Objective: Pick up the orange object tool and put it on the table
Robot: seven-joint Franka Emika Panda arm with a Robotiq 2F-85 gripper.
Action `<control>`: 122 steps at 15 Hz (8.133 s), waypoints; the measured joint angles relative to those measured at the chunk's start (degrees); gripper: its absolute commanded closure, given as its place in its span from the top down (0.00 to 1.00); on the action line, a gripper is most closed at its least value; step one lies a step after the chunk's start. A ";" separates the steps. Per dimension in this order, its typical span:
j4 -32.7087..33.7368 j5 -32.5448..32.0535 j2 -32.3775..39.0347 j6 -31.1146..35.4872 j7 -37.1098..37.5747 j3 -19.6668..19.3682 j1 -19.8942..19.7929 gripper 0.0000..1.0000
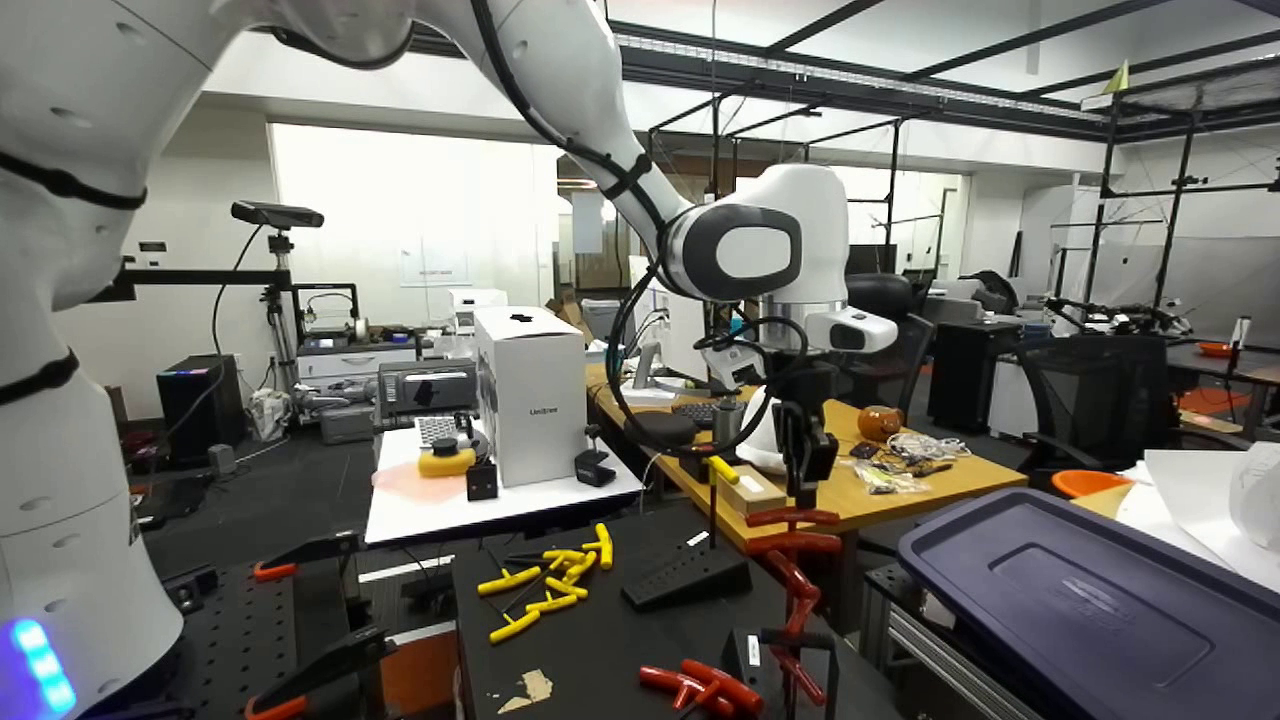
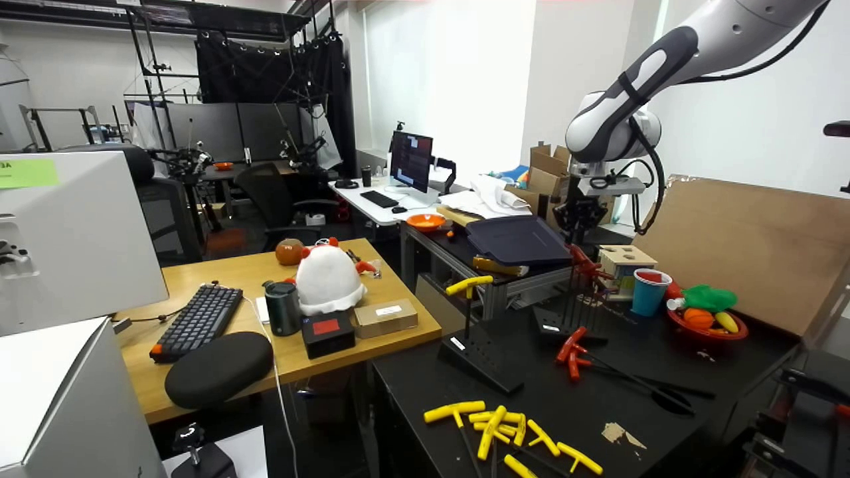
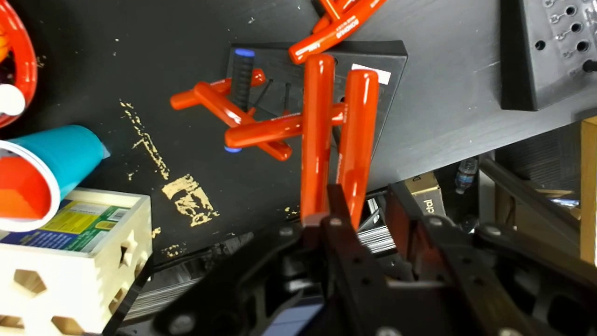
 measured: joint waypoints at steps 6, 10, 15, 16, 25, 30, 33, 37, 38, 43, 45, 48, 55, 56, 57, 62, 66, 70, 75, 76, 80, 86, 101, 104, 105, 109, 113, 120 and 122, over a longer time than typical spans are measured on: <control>0.00 -0.64 -0.03 0.00 1.79 -0.06 0.03 0.77; 0.00 -1.73 -0.03 0.00 3.09 -0.14 0.17 1.00; 0.00 -1.85 0.11 -0.15 3.14 -0.14 0.18 1.00; 0.00 -1.85 0.17 -0.16 3.14 -0.14 0.18 1.00; 0.34 -1.85 0.82 -1.01 3.14 -0.14 0.18 0.74; 0.85 -1.85 1.07 -2.31 3.14 -0.14 0.18 0.36; 1.16 -1.85 1.29 -2.78 3.14 -0.14 0.18 0.66; 1.54 -1.85 1.60 -3.08 3.14 -0.14 0.16 0.38; 1.57 -1.85 1.63 -3.13 3.14 -0.14 0.16 0.43; 1.60 -1.85 1.69 -3.27 3.14 -0.14 0.16 0.10; 1.60 -1.85 1.70 -3.41 3.14 -0.14 0.14 0.01; 1.68 -1.85 1.71 -3.53 3.14 -0.14 0.10 0.05; 1.75 -1.73 1.71 -3.80 3.13 -0.13 0.04 0.05; 1.75 -1.69 1.71 -3.80 3.13 -0.12 0.03 0.05; 1.75 -1.68 1.69 -3.80 3.13 -0.12 0.03 0.05; 1.75 -1.68 1.07 -3.81 3.13 -0.11 0.04 0.05; 1.74 -1.68 0.23 -4.09 3.13 -0.11 0.10 0.05; 1.74 -1.70 -0.09 -4.46 3.13 -0.11 0.13 0.05; 1.74 -1.75 -0.36 -4.62 3.13 -0.11 0.20 0.05; 1.74 -1.77 -0.46 -4.65 3.13 -0.11 0.23 0.05; 1.69 -1.89 -1.20 -5.25 3.13 -0.11 0.46 0.05; 1.11 -1.90 -2.95 -5.72 3.17 -0.11 1.61 0.05; 0.18 -3.91 -6.03 -17.40 3.92 1.85 3.83 0.05; 0.73 -4.17 -6.03 -20.64 3.92 2.22 4.53 0.05; 0.88 -4.52 -6.03 -21.53 3.92 2.22 4.73 0.05; 2.01 -7.40 -5.68 -25.00 3.93 2.29 5.16 0.05; 5.36 -10.48 -3.52 -30.14 2.97 2.51 5.63 0.05; 14.04 -13.72 3.69 -37.94 0.59 3.24 6.28 0.05; 16.39 -14.47 5.82 -39.77 0.59 3.26 6.30 0.05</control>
